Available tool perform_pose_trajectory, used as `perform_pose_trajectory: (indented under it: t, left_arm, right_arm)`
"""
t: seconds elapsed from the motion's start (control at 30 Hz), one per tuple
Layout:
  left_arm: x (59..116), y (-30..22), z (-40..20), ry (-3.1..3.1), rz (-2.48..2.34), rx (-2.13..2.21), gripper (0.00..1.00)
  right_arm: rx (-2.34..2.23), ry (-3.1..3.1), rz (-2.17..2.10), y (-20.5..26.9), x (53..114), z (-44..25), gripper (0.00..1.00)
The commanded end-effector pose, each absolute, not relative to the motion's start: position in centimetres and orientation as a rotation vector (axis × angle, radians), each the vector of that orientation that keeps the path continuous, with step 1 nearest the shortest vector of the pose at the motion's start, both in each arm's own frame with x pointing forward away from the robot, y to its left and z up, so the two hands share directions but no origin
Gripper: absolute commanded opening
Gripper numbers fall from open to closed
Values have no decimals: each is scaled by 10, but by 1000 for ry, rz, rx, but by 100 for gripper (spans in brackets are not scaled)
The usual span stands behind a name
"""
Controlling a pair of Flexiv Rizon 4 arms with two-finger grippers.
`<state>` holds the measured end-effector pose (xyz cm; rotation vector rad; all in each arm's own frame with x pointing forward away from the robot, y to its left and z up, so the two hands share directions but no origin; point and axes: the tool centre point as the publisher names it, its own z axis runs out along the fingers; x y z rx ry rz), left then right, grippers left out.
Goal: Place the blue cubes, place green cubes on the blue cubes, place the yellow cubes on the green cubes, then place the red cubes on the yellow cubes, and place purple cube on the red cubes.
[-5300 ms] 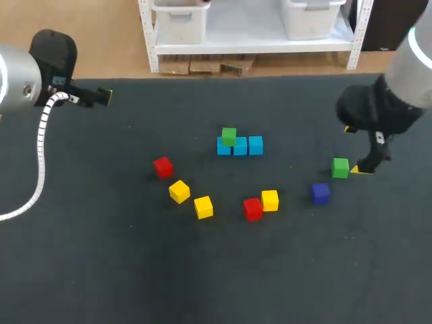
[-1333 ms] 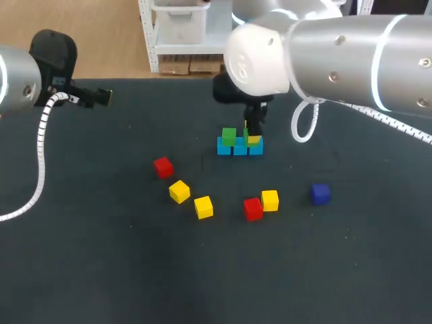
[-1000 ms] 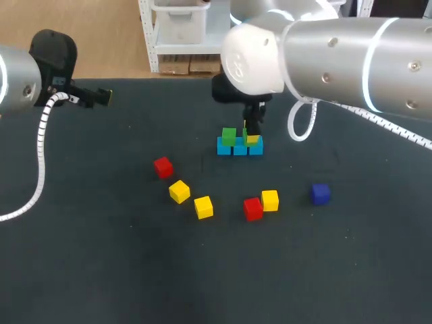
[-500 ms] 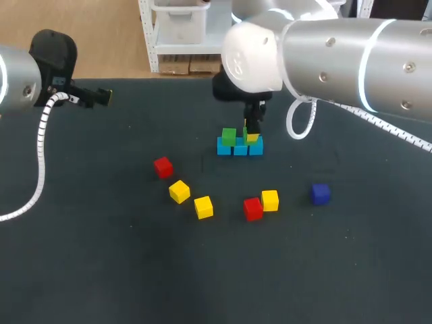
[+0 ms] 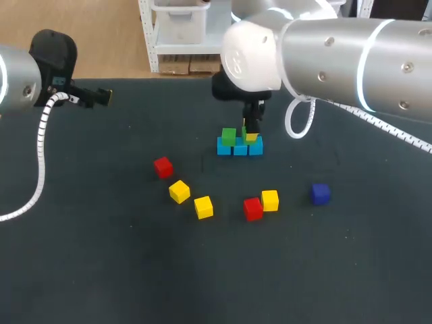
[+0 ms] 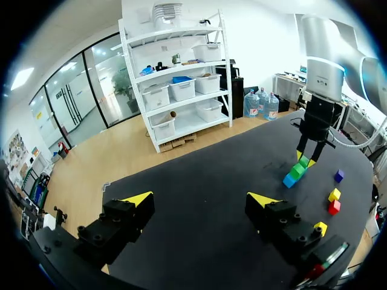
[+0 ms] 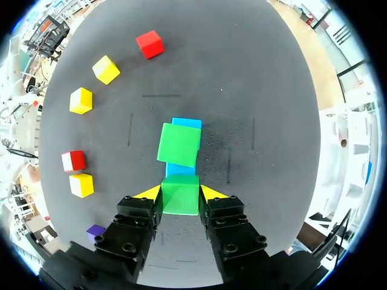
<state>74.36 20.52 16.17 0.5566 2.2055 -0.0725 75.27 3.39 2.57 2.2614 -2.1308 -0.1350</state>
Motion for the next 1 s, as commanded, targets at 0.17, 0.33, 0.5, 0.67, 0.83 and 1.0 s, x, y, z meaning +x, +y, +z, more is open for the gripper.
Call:
perform_pose_trajectory:
  t: [0.17, 0.33, 0.5, 0.67, 0.83, 1.0]
  left_arm:
    - [743, 206, 161, 2203, -75, 555, 100]
    - [743, 206, 161, 2203, -75, 555, 100]
    - [743, 206, 161, 2203, -75, 555, 100]
    - [743, 206, 161, 2203, -75, 555, 100]
    - [743, 206, 161, 2203, -75, 555, 100]
    - [743, 206, 161, 2203, -75, 555, 100]
  right_arm:
    - [2263, -2126, -140, 34, 752, 25, 0]
    - [2265, -2125, -136, 33, 752, 25, 60]
    - [2265, -2130, -138, 33, 751, 25, 100]
    - [2259, -2142, -150, 33, 751, 25, 100]
    - [2259, -2169, -154, 32, 754, 31, 100]
    - [2238, -2256, -144, 22, 761, 43, 100]
